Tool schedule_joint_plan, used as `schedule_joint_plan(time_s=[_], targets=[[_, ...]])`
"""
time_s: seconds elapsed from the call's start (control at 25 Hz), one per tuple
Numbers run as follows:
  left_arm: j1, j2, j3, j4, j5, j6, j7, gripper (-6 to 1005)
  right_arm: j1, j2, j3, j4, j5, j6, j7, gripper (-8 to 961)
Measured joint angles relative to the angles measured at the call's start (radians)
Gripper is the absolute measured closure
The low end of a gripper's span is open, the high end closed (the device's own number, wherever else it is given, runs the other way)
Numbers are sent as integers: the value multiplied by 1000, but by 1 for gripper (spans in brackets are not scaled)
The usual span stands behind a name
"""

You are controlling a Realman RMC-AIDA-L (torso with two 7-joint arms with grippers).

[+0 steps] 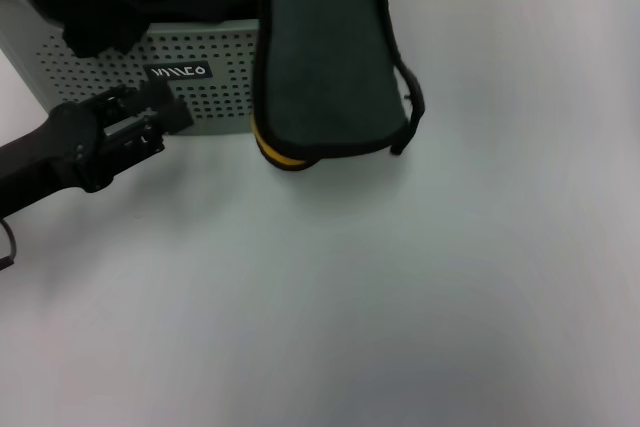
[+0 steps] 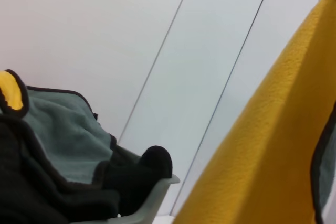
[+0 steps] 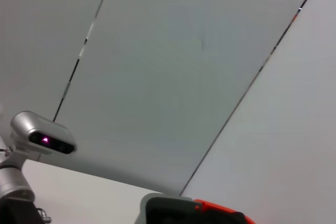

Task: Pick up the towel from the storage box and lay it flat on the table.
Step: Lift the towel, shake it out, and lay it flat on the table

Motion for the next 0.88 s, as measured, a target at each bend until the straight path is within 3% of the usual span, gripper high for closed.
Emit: schedule_joint_plan(time_s=[0.24, 0.88], targets=[[-23, 7, 7, -23, 8, 24, 0, 460, 7, 9, -24, 31, -3, 8, -2, 917], [-48, 5, 38, -39, 3, 82, -18, 463, 8, 11, -63, 90, -15, 81, -46, 915]])
